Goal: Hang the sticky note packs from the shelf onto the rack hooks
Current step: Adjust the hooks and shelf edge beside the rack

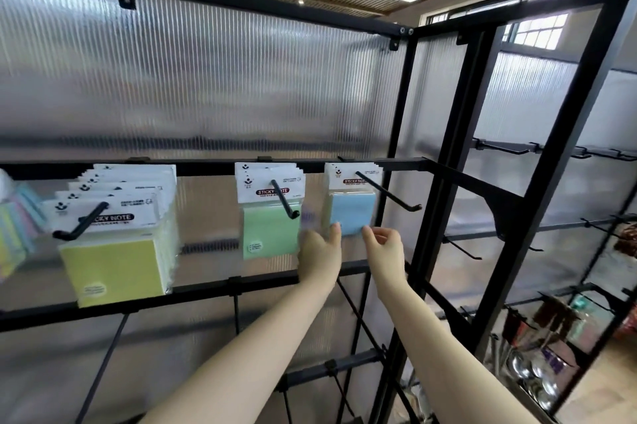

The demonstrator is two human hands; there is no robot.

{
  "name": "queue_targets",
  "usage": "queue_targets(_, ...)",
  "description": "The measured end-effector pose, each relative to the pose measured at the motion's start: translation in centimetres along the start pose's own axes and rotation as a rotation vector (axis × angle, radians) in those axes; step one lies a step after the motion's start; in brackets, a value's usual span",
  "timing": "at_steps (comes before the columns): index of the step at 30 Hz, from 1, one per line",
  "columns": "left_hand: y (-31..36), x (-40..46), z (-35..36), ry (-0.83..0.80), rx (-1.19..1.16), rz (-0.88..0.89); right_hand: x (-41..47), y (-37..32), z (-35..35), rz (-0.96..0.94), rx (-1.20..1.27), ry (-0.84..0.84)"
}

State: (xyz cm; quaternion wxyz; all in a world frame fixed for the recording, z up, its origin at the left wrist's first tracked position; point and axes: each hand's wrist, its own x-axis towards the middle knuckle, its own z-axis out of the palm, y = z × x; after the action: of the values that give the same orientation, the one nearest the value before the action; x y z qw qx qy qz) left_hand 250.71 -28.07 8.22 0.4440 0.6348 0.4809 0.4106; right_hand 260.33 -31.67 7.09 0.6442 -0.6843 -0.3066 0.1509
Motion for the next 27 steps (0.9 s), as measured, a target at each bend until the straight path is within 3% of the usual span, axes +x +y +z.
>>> queue_targets(4, -2.8, -2.7, -1.2, -0.321, 0.229, -0.018, -3.1, 2.1, 0.3, 0.036, -0.117, -0.01)
queue_targets(7, -4.9, -4.2, -3.4, -0.395, 0.291, 0.051, -5.9, 2.2, 1.1, -0.032, -0.216, -0.048)
queue_targets(17, -8.3, -9.7, -19.1, -0.178, 0.514, 0.244, -16.9, -1.5, 7.9, -0.224, -0.394, -0.324)
queue_targets(27, -13.3, -19.3, -40.1, 0.16, 0.649, 0.134, -33.5, -6.1, 19.5, -0.422, -0.442, -0.649)
